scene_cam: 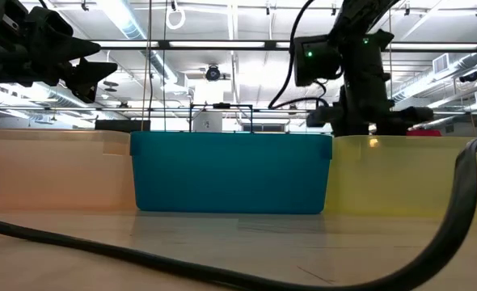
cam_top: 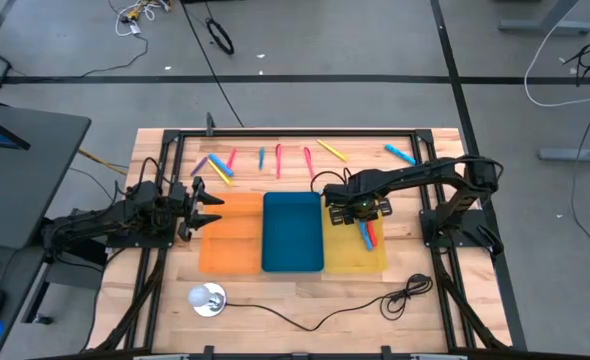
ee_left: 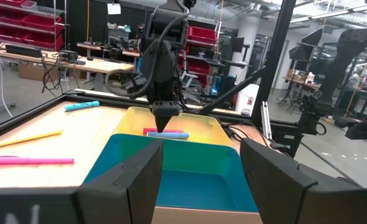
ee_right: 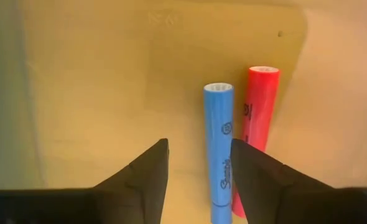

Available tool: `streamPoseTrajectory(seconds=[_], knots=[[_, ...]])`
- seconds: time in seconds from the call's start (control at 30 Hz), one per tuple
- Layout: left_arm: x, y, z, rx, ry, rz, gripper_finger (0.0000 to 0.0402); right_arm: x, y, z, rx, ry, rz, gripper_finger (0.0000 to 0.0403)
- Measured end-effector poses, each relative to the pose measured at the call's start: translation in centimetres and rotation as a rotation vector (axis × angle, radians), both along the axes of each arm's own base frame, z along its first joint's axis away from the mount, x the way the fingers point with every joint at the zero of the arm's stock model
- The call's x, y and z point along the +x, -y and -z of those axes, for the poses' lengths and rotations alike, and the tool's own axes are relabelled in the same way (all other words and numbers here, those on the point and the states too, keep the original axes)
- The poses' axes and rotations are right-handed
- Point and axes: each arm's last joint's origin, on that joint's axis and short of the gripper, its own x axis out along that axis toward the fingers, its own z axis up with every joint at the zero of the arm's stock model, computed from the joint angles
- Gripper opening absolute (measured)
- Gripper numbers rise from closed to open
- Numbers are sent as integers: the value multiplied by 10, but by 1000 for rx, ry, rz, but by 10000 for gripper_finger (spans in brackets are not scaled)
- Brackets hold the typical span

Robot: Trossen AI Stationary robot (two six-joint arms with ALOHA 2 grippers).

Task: Pick & Place Markers
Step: Put the right blue marker into the yellow bin

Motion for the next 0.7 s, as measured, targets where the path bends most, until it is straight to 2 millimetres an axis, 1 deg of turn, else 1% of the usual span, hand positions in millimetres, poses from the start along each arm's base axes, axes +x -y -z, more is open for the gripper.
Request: streamPoseTrajectory(seconds=[0.13, 0.43, 0.7], knots=[[0, 0, 0, 0, 0, 0, 222, -4, 0, -12, 0, 41, -56, 174], [0, 0, 0, 0, 0, 0, 222, -8, -1, -51, -1, 72, -323, 174], [0, 0, 0, 0, 0, 0, 222, -7, -1, -80, 5, 59, -415, 174]])
